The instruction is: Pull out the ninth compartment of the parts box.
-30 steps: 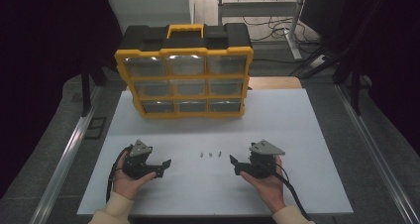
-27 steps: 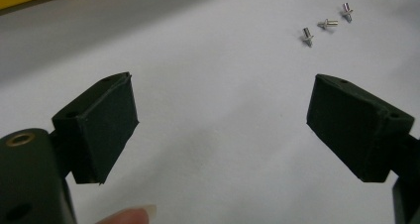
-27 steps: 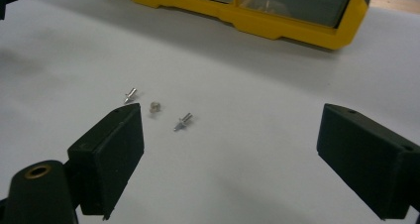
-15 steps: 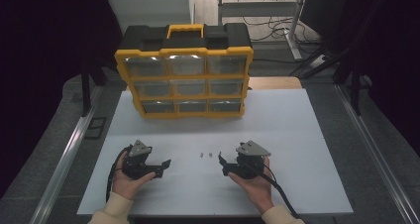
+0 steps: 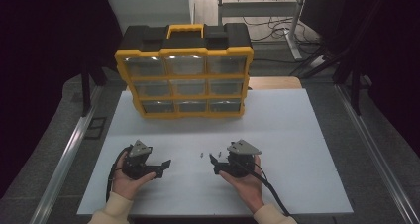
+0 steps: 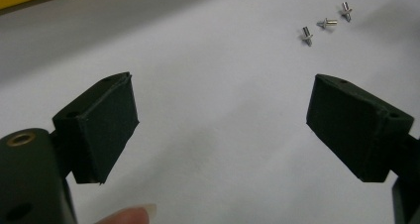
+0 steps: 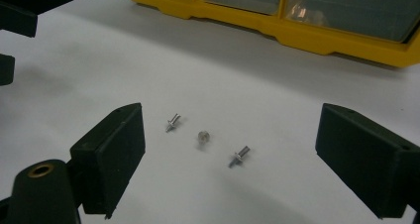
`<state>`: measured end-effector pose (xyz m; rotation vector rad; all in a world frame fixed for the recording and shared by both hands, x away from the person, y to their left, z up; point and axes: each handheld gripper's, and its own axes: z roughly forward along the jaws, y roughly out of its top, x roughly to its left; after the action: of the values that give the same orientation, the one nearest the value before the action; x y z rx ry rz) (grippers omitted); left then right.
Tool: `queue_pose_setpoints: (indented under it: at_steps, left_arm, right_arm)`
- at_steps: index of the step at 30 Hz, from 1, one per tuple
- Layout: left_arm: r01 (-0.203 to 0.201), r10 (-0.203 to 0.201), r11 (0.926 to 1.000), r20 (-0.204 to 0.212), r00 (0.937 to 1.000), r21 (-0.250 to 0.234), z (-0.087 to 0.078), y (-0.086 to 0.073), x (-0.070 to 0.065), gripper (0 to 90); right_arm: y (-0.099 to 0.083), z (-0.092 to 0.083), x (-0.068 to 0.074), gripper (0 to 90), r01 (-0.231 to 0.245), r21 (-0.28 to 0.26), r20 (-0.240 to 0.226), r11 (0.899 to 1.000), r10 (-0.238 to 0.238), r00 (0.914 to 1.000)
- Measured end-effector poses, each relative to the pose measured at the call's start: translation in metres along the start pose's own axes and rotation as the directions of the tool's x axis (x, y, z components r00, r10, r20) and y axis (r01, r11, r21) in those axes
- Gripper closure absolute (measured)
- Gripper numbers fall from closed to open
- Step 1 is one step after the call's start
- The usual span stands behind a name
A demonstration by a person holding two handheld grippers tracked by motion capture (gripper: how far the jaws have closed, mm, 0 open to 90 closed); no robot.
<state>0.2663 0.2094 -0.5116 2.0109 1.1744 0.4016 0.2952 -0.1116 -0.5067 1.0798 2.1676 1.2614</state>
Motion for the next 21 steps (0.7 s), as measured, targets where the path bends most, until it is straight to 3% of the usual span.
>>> queue_pose_setpoints:
  at_steps: [10, 21]
  left_arm:
    - [-0.001, 0.001, 1.0000, -0.001, 1.0000, 0.003, 0.000, 0.000, 0.000, 12.5]
    - [0.003, -0.003, 1.0000, -0.001, 1.0000, 0.001, -0.001, -0.002, 0.001, 12.6]
  right_arm:
    - [0.001, 0.012, 0.011, 12.2, 0.008, 0.011, -0.005, 1.000, -0.008, 1.0000]
    - [0.002, 0.013, 0.010, 12.8, 0.019, 0.013, 0.042, 1.000, -0.019, 0.9989]
